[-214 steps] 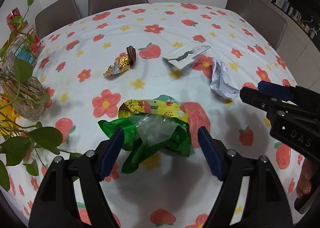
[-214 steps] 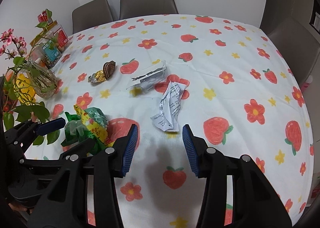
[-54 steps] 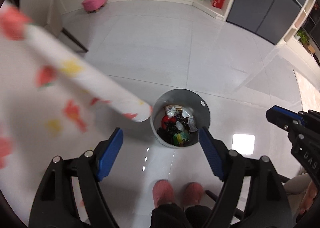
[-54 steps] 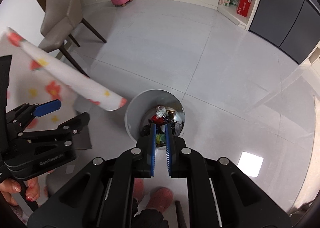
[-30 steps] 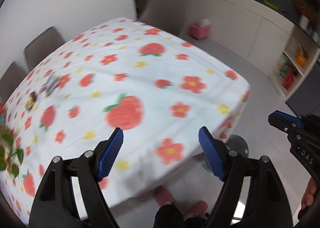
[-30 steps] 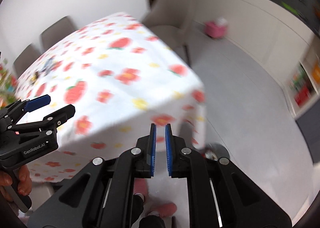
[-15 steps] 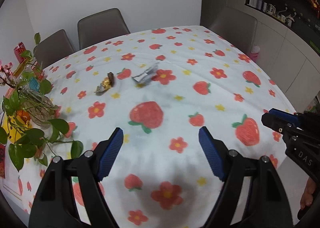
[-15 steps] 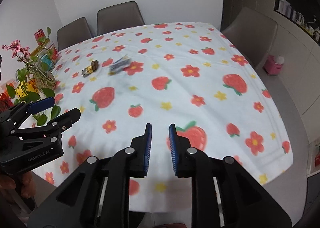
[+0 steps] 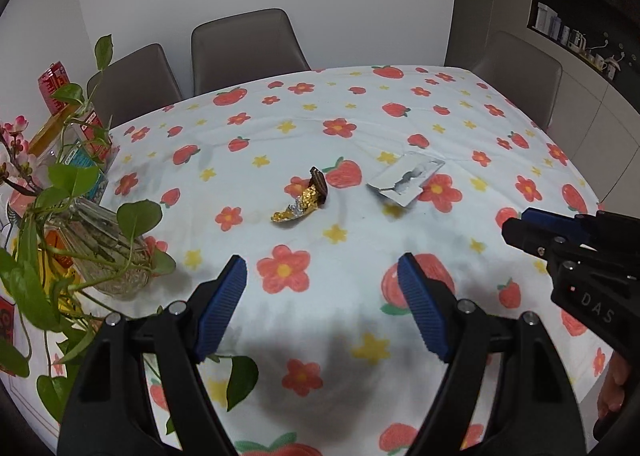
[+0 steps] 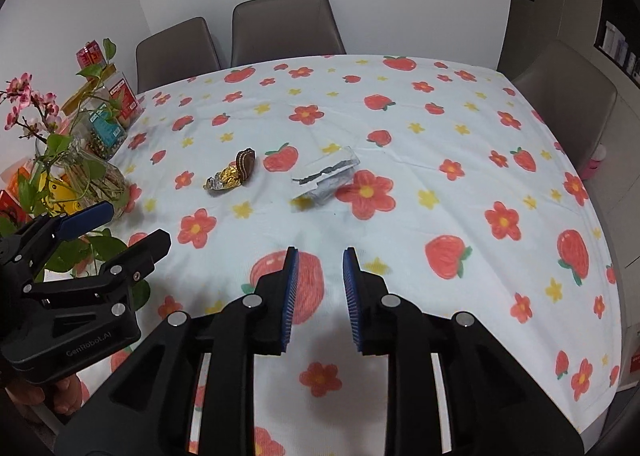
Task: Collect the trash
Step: 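Grasp the gold chocolate wrapper with the left tool while the right tool grasps the clear plastic sheet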
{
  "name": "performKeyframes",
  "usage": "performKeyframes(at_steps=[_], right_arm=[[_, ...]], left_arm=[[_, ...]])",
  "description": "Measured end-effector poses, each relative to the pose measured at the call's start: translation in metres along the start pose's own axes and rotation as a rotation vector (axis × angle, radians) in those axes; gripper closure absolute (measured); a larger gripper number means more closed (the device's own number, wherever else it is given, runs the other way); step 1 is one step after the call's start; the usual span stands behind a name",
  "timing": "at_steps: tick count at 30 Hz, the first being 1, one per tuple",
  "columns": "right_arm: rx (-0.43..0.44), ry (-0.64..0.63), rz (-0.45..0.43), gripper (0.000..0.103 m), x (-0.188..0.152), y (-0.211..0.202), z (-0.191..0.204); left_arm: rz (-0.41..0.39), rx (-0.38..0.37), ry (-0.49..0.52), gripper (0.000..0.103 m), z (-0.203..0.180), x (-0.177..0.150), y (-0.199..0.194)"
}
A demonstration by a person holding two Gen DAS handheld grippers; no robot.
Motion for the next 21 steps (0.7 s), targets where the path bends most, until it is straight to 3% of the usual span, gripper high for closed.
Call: performKeyframes(at_steps=[11, 21], right_arm=[[0.018, 0.026, 0.058, 0.077, 0.039, 0.064, -0.001], [0.034, 0.026, 0.108, 0.074, 0.064, 0.119, -0.014]], left_arm=[[0.044, 0.045, -0.013, 0.025, 0.032, 0.022, 0.055], [0.087, 0.047, -0.03, 0.025, 0.034, 0.045, 0.11]])
Point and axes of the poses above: each gripper's, at about its wrist camera, not at the fingertips, and y roughly the way its jaws point, z to its left, x to its top, the point moved 10 cm from there along y, roughly the way its jaws point, and after that the axes turned 9 degrees about -x, right-handed, at the moved point
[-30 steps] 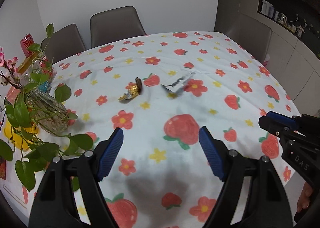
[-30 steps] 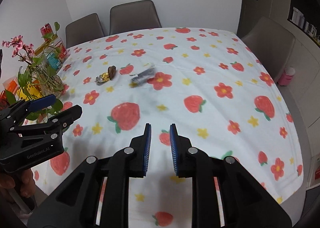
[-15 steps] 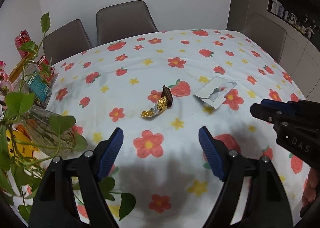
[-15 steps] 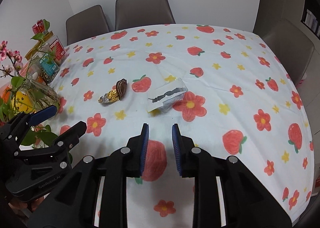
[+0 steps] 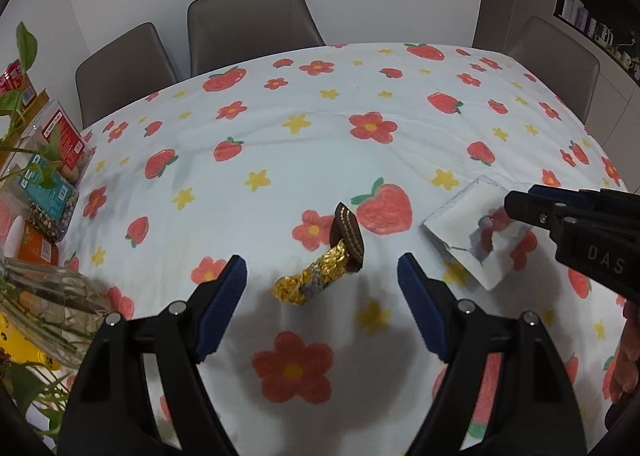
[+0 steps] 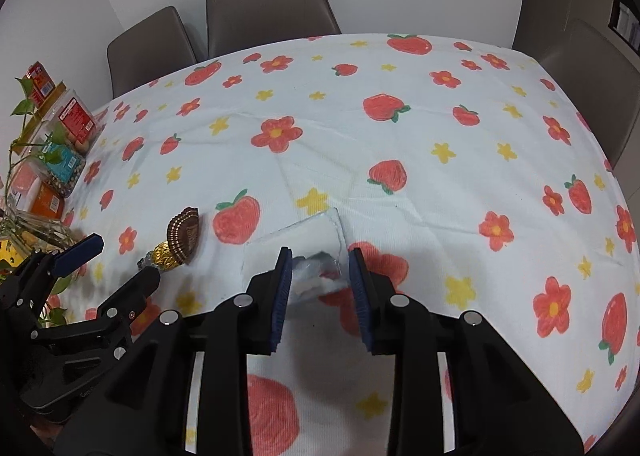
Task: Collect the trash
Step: 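Grasp the gold chocolate wrapper with the left tool while the right tool grasps the clear plastic sheet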
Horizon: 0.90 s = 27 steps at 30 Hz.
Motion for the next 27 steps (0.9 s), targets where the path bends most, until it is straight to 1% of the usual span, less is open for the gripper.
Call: performKeyframes(at_steps=[3, 5, 7, 8, 10, 12, 14, 15, 19, 20, 21, 24, 25, 27], right_arm=[[0.022, -0.007, 0.036, 0.074, -0.003, 0.014, 0.003], [0.024, -0.021, 0.036, 0.074, -0.004, 0.017, 0.005], [0.026, -0.045, 0.035, 0.074, -0.003, 0.016, 0.008], [0.023, -0.055, 0.035, 0.074, -0.002, 0.017, 0.009], [0.011, -0.056, 0.028, 0.074, 0.0, 0.016, 0.005], [0.0, -0.046, 0.022, 0.074, 0.001, 0.015, -0.003], [-0.014, -0.029, 0.023, 0.064, 0.001, 0.016, -0.012], [-0.019, -0.02, 0.021, 0.057, 0.0, 0.017, -0.017], [-0.004, 0.006, 0.051, 0.057, -0.008, 0.021, -0.023], [0.001, 0.005, 0.055, 0.057, -0.012, 0.021, -0.021], [0.01, 0.002, 0.059, 0.057, -0.014, 0.021, -0.019], [0.045, -0.008, 0.07, 0.057, -0.021, 0.02, -0.007], [0.052, -0.013, 0.073, 0.063, -0.022, 0.02, -0.004], [0.074, -0.023, 0.079, 0.066, -0.025, 0.018, 0.004]], left_arm=[[0.025, 0.004, 0.011, 0.025, 0.0, 0.002, 0.02], [0.045, -0.002, 0.025, 0.025, -0.002, 0.002, 0.031], [0.061, -0.004, 0.04, 0.03, -0.004, 0.001, 0.039], [0.073, -0.009, 0.048, 0.037, -0.006, 0.0, 0.044], [0.09, -0.011, 0.053, 0.041, -0.007, -0.004, 0.048], [0.099, -0.015, 0.056, 0.047, -0.008, -0.008, 0.051], [0.094, -0.015, 0.057, 0.047, -0.009, -0.008, 0.05], [0.095, -0.02, 0.055, 0.049, -0.009, -0.008, 0.05], [0.1, -0.05, 0.044, 0.06, -0.012, -0.009, 0.049], [0.1, -0.055, 0.05, 0.066, -0.014, -0.009, 0.049], [0.101, -0.059, 0.056, 0.069, -0.016, -0.009, 0.049], [0.103, -0.062, 0.063, 0.072, -0.019, -0.01, 0.048], [0.104, -0.063, 0.062, 0.073, -0.02, -0.011, 0.048], [0.107, -0.072, 0.054, 0.078, -0.019, -0.012, 0.047]])
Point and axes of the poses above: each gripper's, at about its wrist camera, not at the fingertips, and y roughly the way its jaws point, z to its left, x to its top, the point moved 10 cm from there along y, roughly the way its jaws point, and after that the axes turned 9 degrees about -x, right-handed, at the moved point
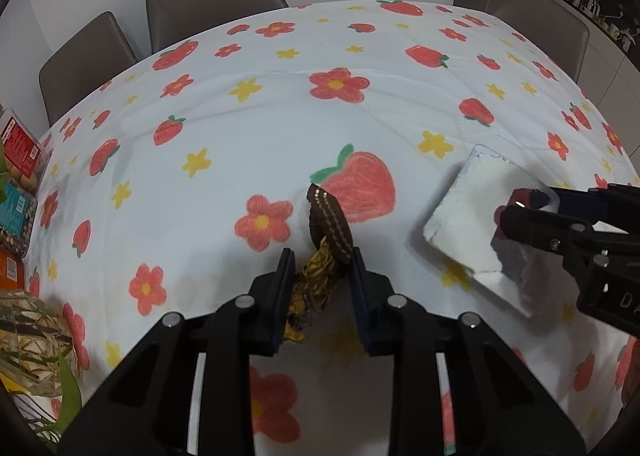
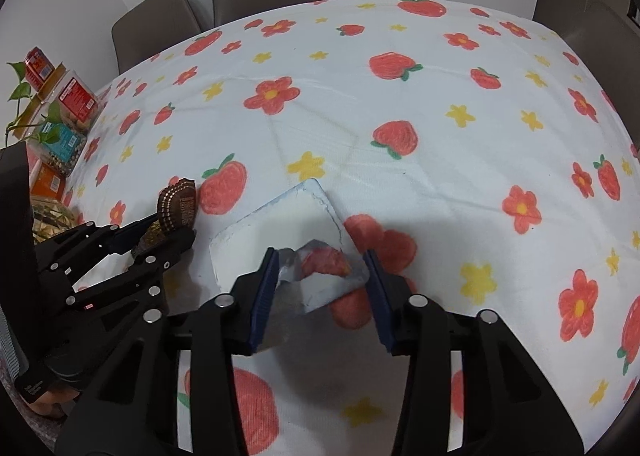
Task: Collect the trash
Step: 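Grasp the gold chocolate wrapper with the left tool while the right tool grasps the clear plastic sheet, then carry the gold wrapper and clear plastic sheet over the grey bin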
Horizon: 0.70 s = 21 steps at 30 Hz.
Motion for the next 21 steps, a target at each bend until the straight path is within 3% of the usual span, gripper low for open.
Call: performKeyframes(at_steps=[1, 4, 14, 21], right_arm=[[0.006, -0.004, -0.003, 0.082, 0.0, -0.001, 0.003], [0.026, -0.008, -0.019, 0.088, 0.002, -0.008, 0.012], [0.021, 0.0, -0.073, 0.092, 0.005, -0.036, 0.02], [-0.012, 0.029, -0.126, 0.092, -0.004, -0.065, 0.014]], left_arm=[[0.001, -0.005, -0.003, 0.078, 0.0, -0.001, -0.001], [0.003, -0.012, -0.015, 0.078, 0.001, -0.007, -0.005], [-0.034, -0.018, -0.076, 0.078, 0.012, -0.023, -0.042], [-0.08, -0.045, -0.042, 0.078, -0.002, -0.024, -0.072]])
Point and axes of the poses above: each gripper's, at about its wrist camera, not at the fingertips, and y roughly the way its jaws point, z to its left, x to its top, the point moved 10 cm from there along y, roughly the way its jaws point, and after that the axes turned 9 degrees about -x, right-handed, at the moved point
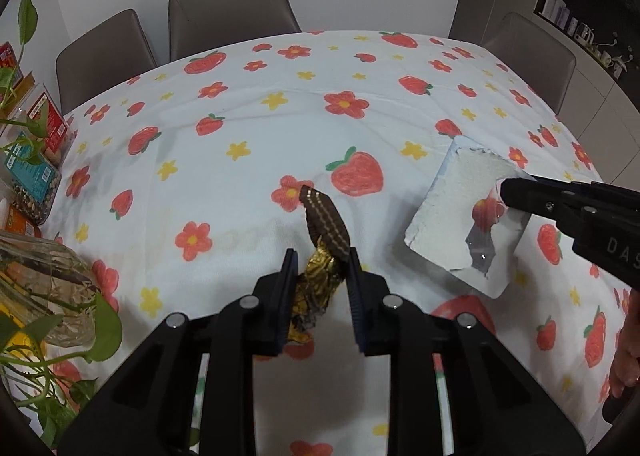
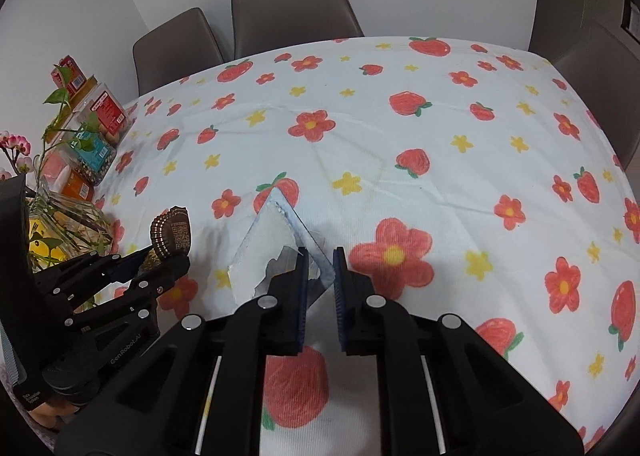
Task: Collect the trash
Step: 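Carry the gold wrapper and clear plastic sheet over the grey bin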
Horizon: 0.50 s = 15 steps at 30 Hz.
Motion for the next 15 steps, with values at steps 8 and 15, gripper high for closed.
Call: performKeyframes(at_steps=[8, 15], right_arm=[[-0.078, 0.117, -0.06, 0.092, -0.029, -0.048, -0.045], [-0.159, 0.252, -0.094, 0.092, -0.073, -0.094, -0.105]], left_arm=[[-0.014, -0.075, 0.129, 0.078, -0.059, -0.01, -0.013], [0.0, -0.158, 0.266, 0.078, -0.136, -0.032, -0.025]])
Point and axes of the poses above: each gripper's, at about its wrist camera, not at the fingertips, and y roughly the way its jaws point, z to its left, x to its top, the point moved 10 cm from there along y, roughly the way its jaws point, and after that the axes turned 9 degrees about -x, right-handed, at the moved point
